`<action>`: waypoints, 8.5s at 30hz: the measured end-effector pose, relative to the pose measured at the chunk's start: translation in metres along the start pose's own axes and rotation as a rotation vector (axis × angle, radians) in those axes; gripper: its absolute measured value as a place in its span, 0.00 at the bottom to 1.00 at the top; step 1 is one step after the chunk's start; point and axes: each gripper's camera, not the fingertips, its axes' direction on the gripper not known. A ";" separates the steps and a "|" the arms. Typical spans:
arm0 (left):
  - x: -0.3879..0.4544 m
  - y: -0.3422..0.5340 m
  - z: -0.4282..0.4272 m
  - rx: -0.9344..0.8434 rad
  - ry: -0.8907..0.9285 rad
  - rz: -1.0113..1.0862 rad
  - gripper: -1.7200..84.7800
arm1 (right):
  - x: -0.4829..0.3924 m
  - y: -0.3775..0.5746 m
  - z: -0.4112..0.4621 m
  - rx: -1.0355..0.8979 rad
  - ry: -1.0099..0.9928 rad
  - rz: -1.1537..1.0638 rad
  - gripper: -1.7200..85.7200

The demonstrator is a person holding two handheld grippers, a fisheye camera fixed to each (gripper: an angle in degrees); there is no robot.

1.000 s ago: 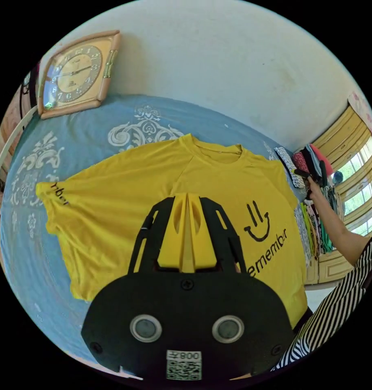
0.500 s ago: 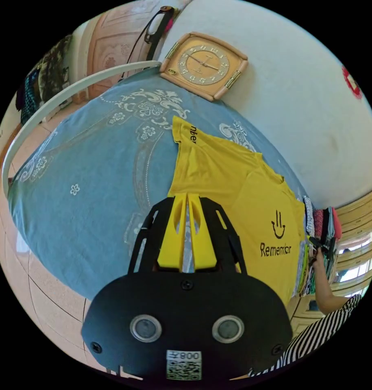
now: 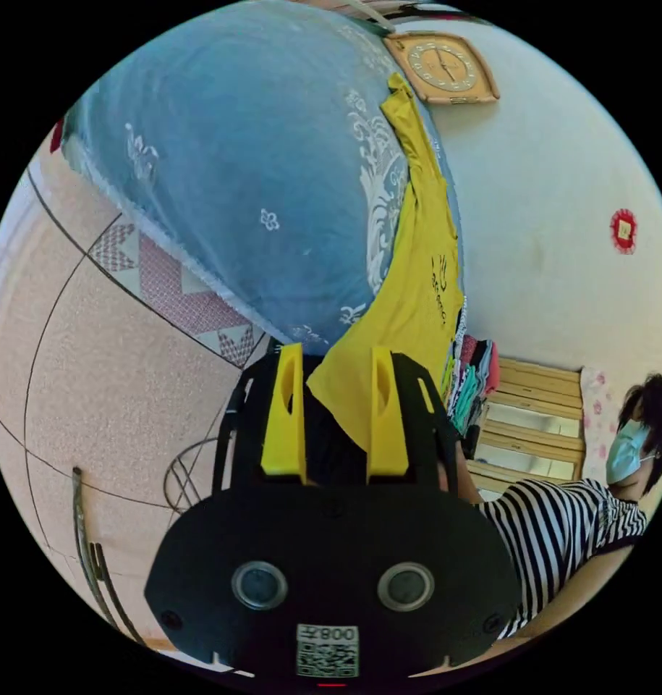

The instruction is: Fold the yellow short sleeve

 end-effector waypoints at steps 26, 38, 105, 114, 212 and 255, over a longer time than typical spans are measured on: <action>-0.059 0.040 -0.073 -0.043 0.223 -0.073 0.03 | 0.200 0.054 -0.032 0.036 -0.475 0.140 0.07; -0.097 0.006 -0.032 -0.032 0.268 -0.081 0.03 | 0.246 0.056 -0.017 0.153 -0.599 0.172 0.12; 0.165 -0.387 1.202 -0.437 -0.457 1.490 0.11 | -0.055 -0.233 0.127 0.501 0.532 -0.119 0.09; 0.141 -0.431 1.197 -0.380 -0.253 1.507 0.05 | -0.051 -0.222 0.117 0.594 0.390 -0.139 0.03; -0.153 -0.770 0.863 -0.176 -0.253 1.023 0.13 | -0.069 -0.212 0.119 0.458 -0.117 -0.400 0.09; -0.124 -0.672 1.159 -0.356 -0.423 1.311 0.04 | -0.119 -0.216 0.147 0.433 0.364 -0.274 0.07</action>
